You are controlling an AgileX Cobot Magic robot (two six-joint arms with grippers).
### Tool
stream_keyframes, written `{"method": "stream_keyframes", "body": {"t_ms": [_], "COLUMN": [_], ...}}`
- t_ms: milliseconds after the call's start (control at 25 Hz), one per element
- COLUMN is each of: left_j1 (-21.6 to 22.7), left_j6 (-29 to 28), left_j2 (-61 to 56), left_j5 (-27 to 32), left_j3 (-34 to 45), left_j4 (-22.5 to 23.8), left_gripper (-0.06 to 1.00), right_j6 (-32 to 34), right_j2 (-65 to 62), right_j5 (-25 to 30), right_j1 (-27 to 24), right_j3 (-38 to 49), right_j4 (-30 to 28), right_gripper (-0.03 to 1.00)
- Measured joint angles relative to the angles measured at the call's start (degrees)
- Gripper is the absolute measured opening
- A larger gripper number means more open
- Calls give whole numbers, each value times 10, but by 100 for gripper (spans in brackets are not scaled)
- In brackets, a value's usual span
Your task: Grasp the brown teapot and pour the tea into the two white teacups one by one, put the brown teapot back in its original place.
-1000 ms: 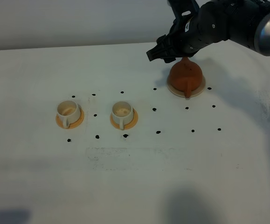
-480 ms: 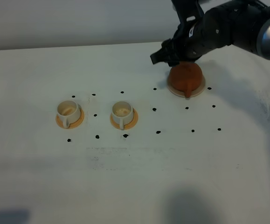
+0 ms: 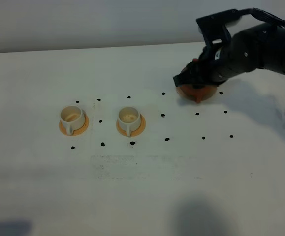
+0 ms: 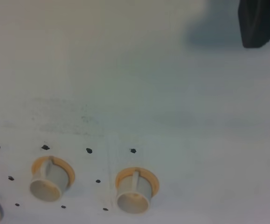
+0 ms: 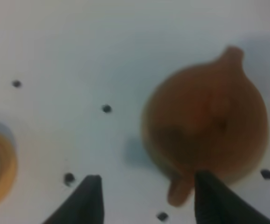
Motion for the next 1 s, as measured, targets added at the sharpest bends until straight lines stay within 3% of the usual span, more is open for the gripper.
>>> {"method": "stream_keyframes", "body": {"t_ms": [720,1000], "left_j1": [0,0], "left_j6": [0,-1], "left_j2": [0,0], "left_j5": [0,0], "left_j3": [0,0], "left_j4": [0,0], "left_gripper": [33,33], "right_j6": [25,26], "right_j2": [54,73], "right_j5": [-44,-24], "right_j1": [-8,-8], "right_j3": [7,-16], "right_j4": [40,46], "right_gripper": [43,43]}}
